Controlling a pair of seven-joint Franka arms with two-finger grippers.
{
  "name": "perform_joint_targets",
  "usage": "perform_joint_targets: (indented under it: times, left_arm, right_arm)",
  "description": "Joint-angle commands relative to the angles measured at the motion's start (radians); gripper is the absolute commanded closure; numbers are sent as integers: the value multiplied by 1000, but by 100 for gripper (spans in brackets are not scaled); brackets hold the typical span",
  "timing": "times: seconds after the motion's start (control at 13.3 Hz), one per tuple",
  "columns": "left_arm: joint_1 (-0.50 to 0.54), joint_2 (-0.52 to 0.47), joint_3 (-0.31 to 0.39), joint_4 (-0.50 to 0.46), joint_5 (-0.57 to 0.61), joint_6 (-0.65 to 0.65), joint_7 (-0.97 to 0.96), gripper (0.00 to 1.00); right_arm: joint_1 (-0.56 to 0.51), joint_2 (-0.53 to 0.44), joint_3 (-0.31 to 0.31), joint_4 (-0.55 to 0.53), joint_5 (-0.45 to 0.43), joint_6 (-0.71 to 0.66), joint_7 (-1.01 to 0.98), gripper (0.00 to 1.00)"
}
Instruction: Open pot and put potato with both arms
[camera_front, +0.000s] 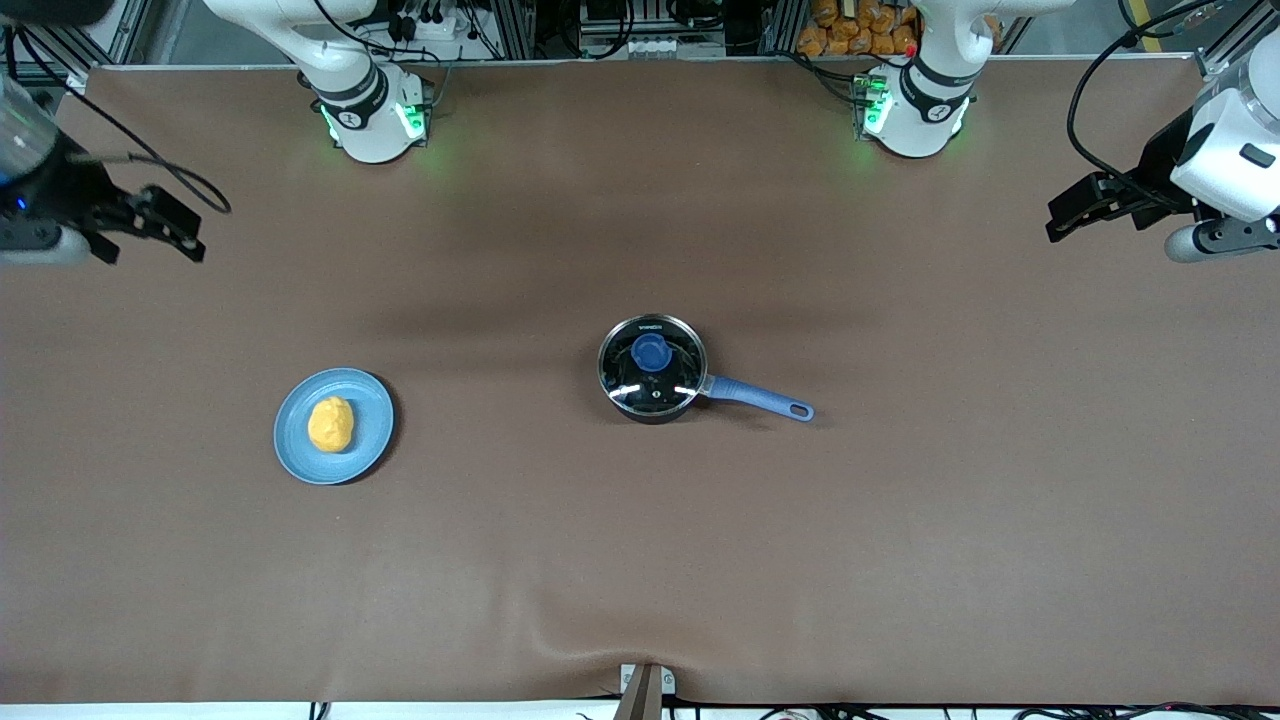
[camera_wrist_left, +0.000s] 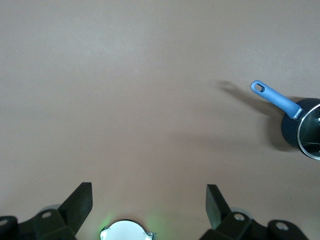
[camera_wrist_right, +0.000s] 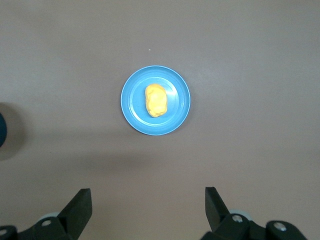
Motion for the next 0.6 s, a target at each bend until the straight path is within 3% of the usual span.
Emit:
perform_joint_targets:
  times: [0.0, 0.3, 0.53]
  left_arm:
    - [14, 27, 1, 37, -10, -26, 19, 0]
    - [16, 83, 5, 83, -8, -26, 20, 0]
    - [-3, 180, -2, 154, -14, -23, 17, 0]
  right_arm:
    - [0, 21, 0, 7, -3, 8, 17, 0]
    - [-8, 64, -2, 2, -1, 38, 15, 0]
    - [-12, 125, -2, -2, -1, 84, 14, 0]
